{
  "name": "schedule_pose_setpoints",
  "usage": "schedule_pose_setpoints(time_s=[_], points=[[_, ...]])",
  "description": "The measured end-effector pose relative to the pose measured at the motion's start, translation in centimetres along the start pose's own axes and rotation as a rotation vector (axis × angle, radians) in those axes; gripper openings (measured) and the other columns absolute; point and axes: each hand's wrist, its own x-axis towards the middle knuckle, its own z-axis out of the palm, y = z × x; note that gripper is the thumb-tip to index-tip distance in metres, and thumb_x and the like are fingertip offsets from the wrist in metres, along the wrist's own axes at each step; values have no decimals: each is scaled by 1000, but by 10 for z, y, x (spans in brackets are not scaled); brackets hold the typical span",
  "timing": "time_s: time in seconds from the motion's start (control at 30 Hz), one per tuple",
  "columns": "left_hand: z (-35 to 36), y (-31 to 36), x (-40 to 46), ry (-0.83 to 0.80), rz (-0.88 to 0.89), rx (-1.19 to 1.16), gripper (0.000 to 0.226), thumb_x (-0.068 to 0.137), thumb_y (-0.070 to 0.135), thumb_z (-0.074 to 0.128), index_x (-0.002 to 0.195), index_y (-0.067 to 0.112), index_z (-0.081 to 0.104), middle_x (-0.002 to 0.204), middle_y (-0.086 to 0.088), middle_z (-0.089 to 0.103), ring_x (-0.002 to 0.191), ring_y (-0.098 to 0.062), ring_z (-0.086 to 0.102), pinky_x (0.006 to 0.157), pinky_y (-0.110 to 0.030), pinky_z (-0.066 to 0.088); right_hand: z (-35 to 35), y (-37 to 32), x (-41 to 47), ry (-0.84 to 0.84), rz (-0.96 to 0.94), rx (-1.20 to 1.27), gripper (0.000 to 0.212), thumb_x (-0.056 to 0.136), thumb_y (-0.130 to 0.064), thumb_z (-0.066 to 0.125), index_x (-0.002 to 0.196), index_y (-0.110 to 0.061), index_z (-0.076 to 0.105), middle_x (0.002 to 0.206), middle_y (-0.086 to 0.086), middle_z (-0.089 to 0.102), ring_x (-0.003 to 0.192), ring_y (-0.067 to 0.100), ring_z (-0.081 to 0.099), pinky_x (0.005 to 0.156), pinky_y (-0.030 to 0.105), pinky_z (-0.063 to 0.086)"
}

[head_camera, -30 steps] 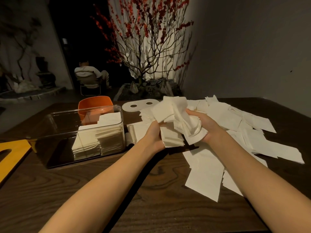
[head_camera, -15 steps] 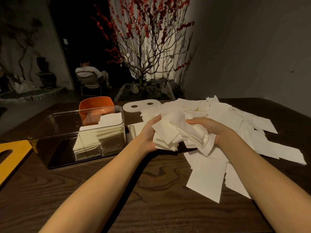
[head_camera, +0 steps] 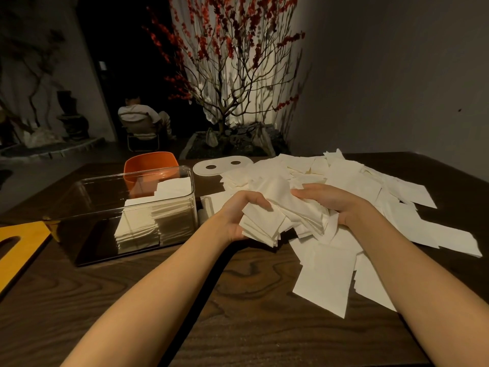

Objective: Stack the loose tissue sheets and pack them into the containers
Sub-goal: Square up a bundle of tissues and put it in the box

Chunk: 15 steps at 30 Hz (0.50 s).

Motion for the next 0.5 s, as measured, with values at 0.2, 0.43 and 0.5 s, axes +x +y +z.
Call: schedule_pose_setpoints(time_s=[0.2, 0.43, 0.5], points=[[0, -1, -1, -39, -12, -30, 14, 92, 7, 37, 93, 8, 51, 89, -15, 56, 81, -28, 56, 53, -28, 56, 2, -1, -6, -44, -83, -110, 14, 88, -29, 64, 101, -29, 57, 102, -4, 65, 91, 16, 60, 67, 25, 47], [0, -1, -1, -35, -26, -45, 14, 93, 8, 35, 92, 6, 49, 76, -16, 64, 78, -28, 57, 49, -27, 55, 3, -2, -6, -4, -58, -91, 11, 88, -28, 65, 95, -29, 57, 97, -6, 64, 88, 16, 59, 62, 24, 45], [-2, 0, -1, -46, -36, -46, 15, 93, 9, 35, 93, 5, 49, 78, -16, 63, 78, -29, 57, 49, -27, 55, 4, -2, -6, -1, -46, -70, 14, 87, -28, 66, 99, -28, 59, 101, -2, 66, 91, 18, 61, 64, 26, 48]])
